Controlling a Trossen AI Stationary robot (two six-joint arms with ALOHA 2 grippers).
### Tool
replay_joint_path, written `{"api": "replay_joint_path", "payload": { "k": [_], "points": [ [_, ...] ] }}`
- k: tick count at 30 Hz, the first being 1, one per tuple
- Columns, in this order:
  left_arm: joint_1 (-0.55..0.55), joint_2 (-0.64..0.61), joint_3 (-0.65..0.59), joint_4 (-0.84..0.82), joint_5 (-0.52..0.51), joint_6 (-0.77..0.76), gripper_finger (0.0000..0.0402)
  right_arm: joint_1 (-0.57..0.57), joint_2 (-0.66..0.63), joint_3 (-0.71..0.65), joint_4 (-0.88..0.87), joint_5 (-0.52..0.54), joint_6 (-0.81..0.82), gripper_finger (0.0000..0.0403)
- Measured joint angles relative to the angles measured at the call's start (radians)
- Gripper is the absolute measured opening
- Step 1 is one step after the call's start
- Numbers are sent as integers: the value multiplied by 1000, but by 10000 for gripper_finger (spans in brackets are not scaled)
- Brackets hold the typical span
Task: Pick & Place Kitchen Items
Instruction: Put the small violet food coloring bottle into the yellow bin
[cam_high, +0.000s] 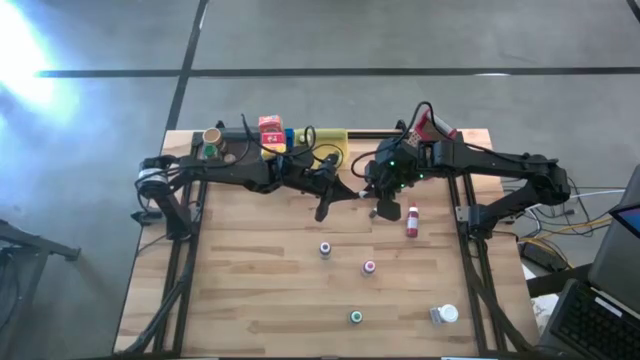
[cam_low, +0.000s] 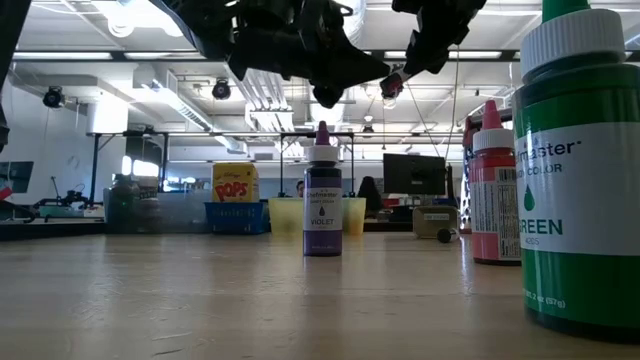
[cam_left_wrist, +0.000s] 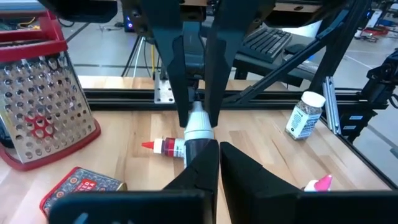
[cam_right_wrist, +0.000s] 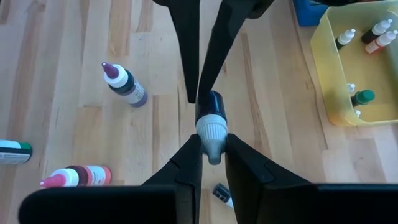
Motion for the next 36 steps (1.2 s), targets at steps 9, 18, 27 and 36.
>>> {"api": "replay_joint_path", "payload": {
  "k": [9,18,27,36],
  "points": [
    [0,34,0,14,0,-3,21,0,0,0,1,1,-1,55],
    [0,34,0,15,1,-4,21,0,-1,0,3,1,-4,46],
    [0,32,0,19,2,-2,21,0,-1,0,5,1,-6,54],
    [4,-78,-2,-142,1,52,21,0,-1,0,-4,0,-1,51]
  ]
}}
